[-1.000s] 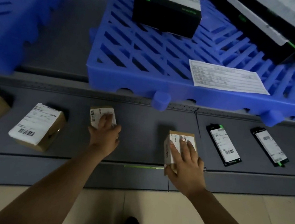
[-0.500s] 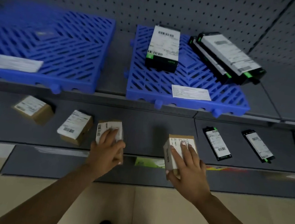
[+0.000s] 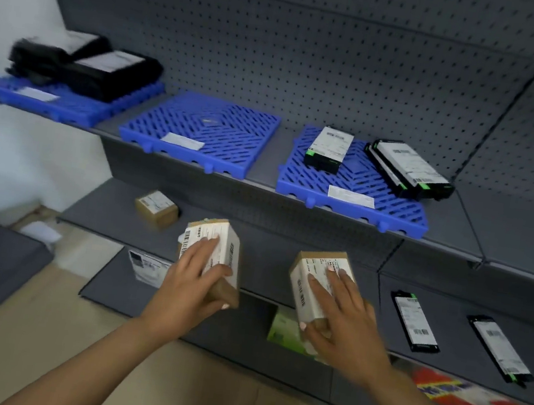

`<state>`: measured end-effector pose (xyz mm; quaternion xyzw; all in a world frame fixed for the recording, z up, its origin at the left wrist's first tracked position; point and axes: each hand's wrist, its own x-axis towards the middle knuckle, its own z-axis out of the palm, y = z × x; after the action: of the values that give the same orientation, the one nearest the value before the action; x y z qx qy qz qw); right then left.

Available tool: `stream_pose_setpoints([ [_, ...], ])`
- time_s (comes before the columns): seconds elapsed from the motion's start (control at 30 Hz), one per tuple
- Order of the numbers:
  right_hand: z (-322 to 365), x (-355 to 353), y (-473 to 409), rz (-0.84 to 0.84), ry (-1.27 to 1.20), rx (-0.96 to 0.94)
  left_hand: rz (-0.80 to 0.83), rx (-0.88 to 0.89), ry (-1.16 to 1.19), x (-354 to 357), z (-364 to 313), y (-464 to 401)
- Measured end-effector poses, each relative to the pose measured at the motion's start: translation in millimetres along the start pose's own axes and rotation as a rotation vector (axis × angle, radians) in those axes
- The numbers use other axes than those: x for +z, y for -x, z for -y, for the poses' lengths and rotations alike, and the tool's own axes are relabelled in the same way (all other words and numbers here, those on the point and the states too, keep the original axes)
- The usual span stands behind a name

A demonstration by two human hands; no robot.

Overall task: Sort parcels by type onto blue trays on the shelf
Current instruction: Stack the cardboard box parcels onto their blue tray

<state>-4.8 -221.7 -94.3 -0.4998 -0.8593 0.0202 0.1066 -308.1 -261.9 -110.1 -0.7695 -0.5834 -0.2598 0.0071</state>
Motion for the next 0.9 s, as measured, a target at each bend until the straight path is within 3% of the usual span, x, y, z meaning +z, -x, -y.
stream_pose_setpoints([
  [0.17, 28.4, -38.4, -8.4, -0.027, -0.051, -0.078, -0.165, 0.001, -0.008, -55.2, -21.7, 3.7],
  [0.4, 64.5, -80.7, -43.4, -0.136, -0.098, -0.154, -0.267, -0.022, -0.064, -105.7, -18.5, -11.3],
  [0.9, 117.5, -110.9, -203.1, -0.171, -0.045, -0.095, -0.347, 0.004, 0.016, -163.8, 107.0, -119.2],
])
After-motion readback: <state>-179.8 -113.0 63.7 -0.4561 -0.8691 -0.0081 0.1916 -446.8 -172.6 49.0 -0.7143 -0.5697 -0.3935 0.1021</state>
